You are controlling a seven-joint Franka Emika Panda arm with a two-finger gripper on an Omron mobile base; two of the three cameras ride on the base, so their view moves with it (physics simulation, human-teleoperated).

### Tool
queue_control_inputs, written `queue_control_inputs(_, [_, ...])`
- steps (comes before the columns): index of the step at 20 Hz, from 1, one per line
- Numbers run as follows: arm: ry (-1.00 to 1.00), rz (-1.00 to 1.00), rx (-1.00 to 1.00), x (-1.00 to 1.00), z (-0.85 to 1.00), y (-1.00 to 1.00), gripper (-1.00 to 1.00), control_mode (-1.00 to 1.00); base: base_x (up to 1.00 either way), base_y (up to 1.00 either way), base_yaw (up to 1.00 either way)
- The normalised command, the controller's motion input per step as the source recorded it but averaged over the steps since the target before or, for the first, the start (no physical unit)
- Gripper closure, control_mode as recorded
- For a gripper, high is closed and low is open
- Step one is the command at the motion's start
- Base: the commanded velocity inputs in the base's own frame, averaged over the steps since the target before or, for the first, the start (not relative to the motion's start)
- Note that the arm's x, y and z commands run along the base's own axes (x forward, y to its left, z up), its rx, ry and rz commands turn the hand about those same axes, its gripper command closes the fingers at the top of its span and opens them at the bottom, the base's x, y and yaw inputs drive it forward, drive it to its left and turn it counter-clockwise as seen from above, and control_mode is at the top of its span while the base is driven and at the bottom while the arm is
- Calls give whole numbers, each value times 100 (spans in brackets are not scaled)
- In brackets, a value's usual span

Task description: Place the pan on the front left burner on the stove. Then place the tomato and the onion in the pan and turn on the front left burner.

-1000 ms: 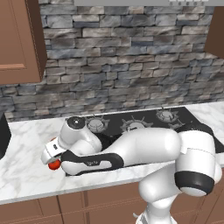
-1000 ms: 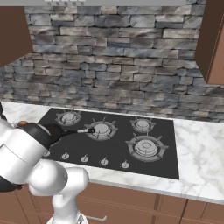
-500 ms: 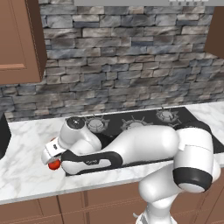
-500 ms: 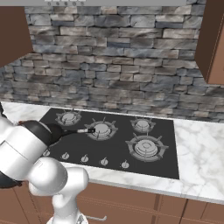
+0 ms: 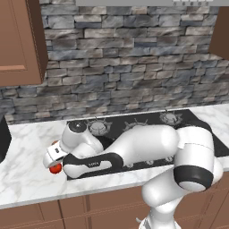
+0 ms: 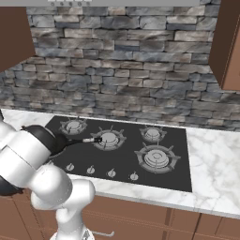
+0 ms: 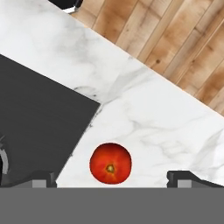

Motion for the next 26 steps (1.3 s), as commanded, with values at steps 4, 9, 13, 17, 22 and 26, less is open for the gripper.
queue_control_inputs(4, [0, 0, 0, 7, -15, 1, -100, -100, 0, 0, 0])
queue_control_inputs(9, [0, 0, 0, 7, -11, 5, -100, -100, 0, 0, 0])
queue_control_inputs(13, [0, 0, 0, 10, -10, 16, -100, -100, 0, 0, 0])
queue_control_inputs(17, [0, 0, 0, 12, -11, 16, -100, -100, 0, 0, 0])
queue_control_inputs(22, [0, 0, 0, 8, -14, 12, -100, -100, 0, 0, 0])
queue_control_inputs(26, [0, 0, 0, 4, -16, 8, -100, -100, 0, 0, 0])
